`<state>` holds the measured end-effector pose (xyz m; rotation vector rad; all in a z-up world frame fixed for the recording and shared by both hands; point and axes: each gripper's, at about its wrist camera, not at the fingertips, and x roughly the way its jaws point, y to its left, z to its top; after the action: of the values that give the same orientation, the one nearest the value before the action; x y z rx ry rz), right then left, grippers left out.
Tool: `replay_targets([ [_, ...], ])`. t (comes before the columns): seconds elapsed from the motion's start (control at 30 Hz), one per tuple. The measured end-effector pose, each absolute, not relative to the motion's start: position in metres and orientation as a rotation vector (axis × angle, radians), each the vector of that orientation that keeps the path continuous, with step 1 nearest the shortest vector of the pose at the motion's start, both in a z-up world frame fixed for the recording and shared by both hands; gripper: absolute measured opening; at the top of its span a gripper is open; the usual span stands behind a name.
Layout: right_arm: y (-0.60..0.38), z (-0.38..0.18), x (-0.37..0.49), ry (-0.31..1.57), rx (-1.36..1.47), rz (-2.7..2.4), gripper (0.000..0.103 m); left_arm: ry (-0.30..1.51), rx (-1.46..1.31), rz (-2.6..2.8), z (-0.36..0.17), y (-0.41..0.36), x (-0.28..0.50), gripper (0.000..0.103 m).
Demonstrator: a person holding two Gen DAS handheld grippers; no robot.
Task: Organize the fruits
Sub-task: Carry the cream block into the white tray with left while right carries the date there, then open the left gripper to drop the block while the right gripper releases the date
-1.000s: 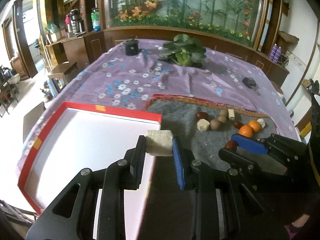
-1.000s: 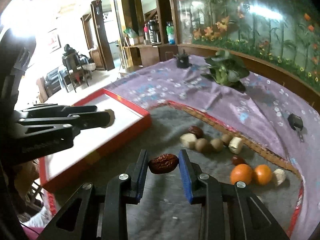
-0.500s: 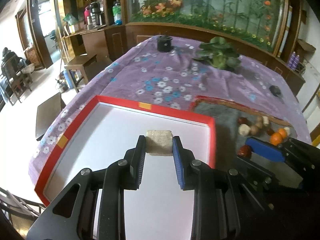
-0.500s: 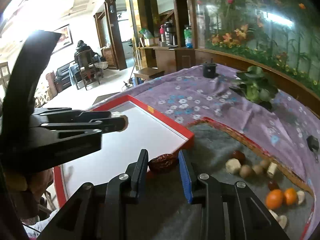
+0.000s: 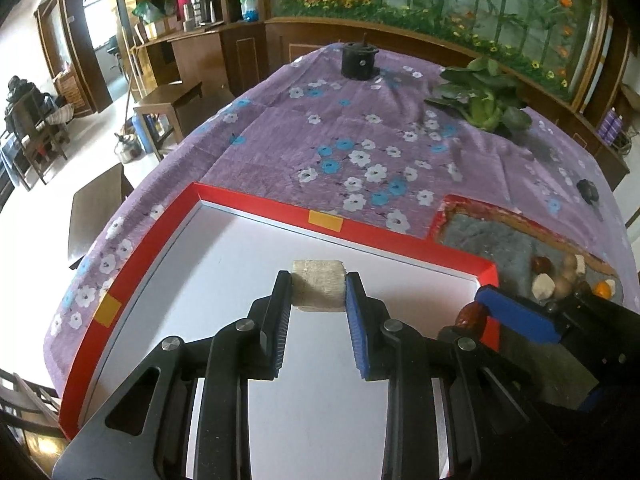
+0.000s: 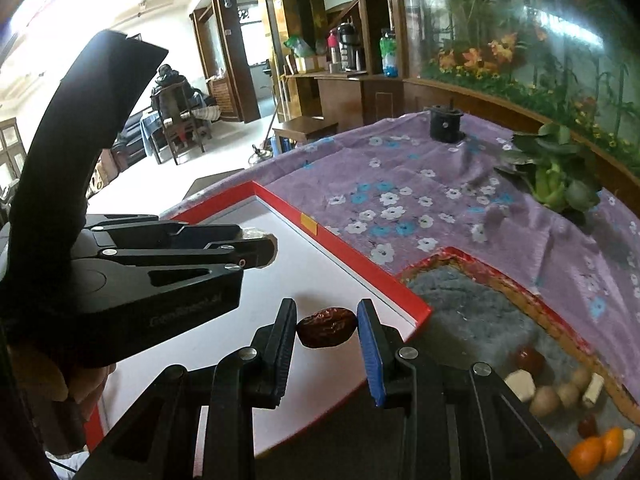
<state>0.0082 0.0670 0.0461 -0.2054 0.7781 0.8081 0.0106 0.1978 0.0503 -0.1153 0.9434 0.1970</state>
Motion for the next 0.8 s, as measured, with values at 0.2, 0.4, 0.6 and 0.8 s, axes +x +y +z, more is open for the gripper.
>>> replay_targets([
  [0.2, 0.078, 0.032, 0.020, 0.807, -0.213, 0.812, 0.030, 0.973, -0.130, 0.196, 0.038, 0.201, 0.017, 0.026],
  [0.4, 0.084, 0.021, 0.025, 0.819, -0.223, 0.812, 0.030, 0.983, -0.147, 0.214, 0.032, 0.207, 0.017, 0.029],
  [0.6, 0.078, 0.027, 0.021, 0.807, -0.194, 0.822, 0.048, 0.959, -0.160, 0.249, 0.035, 0.210, 0.011, 0.061],
  [0.8, 0.060, 0.040, 0.003, 0.787, -0.172, 0.812, 0.048, 0.929, -0.120, 0.256, 0.046, 0.197, -0.002, 0.061],
])
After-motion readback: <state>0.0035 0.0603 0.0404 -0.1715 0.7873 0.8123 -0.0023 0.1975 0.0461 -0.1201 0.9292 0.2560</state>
